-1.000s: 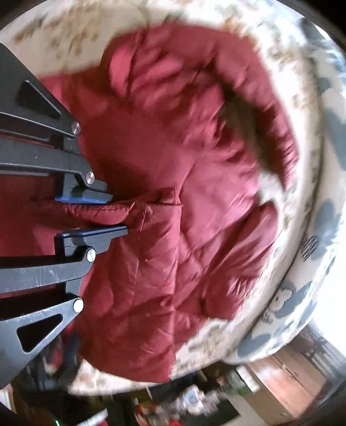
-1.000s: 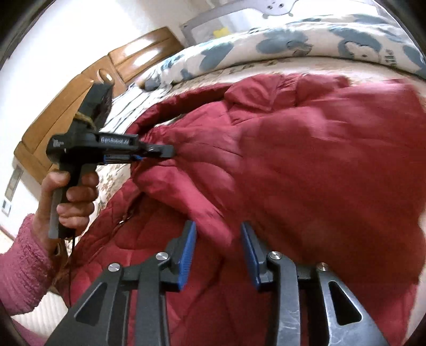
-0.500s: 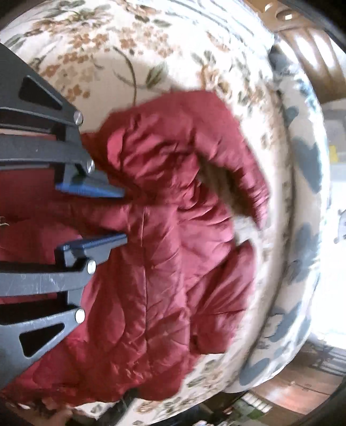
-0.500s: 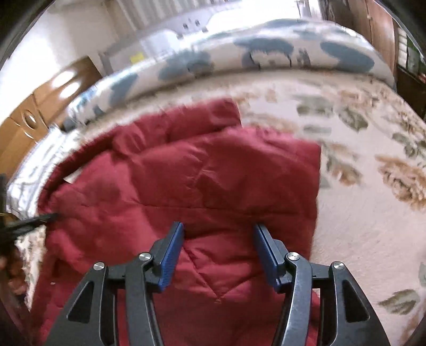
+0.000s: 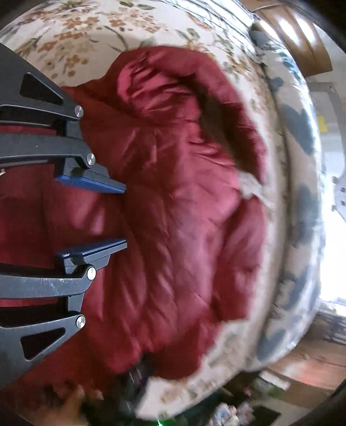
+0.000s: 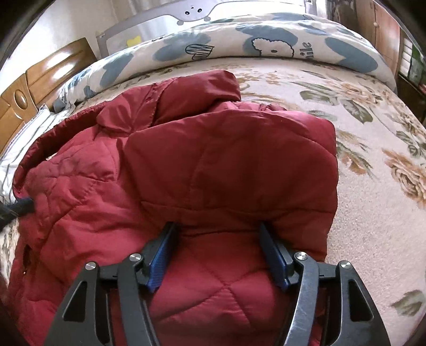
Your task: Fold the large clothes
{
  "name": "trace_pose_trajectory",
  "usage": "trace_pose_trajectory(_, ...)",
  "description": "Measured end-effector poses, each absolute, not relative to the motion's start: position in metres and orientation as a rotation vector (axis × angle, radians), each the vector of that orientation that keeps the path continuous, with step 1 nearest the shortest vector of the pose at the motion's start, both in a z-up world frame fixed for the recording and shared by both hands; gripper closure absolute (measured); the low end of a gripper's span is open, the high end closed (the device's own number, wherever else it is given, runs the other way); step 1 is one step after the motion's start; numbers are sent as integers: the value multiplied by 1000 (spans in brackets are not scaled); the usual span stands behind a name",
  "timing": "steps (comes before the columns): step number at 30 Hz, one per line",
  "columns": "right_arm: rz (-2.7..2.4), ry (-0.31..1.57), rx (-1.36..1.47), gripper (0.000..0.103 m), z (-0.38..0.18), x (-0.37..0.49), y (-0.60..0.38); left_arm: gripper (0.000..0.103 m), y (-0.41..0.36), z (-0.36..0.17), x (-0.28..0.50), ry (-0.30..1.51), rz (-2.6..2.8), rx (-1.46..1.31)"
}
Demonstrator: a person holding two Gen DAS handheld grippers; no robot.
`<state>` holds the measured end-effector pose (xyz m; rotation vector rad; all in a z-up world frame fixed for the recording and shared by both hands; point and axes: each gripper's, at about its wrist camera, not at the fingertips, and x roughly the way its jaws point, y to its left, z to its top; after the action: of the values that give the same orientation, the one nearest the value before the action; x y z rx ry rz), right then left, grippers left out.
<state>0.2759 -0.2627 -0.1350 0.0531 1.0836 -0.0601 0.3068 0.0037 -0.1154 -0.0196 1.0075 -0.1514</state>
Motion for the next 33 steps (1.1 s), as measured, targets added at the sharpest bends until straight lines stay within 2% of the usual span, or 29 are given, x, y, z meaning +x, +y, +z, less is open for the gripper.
trace_pose_trajectory(3, -65, 1090, 49, 38, -131, 275, -260, 66, 11, -136, 308, 1023, -149, -44)
trace_pose_trajectory(10, -67, 1045, 74, 38, -105, 264, -255, 66, 9, -135, 308, 1032, -152, -27)
trace_pose_trajectory(14, -79, 1126, 40, 37, -131, 267, -257, 66, 13, -143, 307, 1044, -144, -22)
trace_pose_trajectory(24, -71, 1100, 33, 36, -139, 266, -258, 66, 13, -142, 306, 1041, -142, -15)
trace_pose_trajectory(33, -53, 1085, 78, 34, -106, 250, -253, 53, 28, -107, 296, 1016, -119, -5)
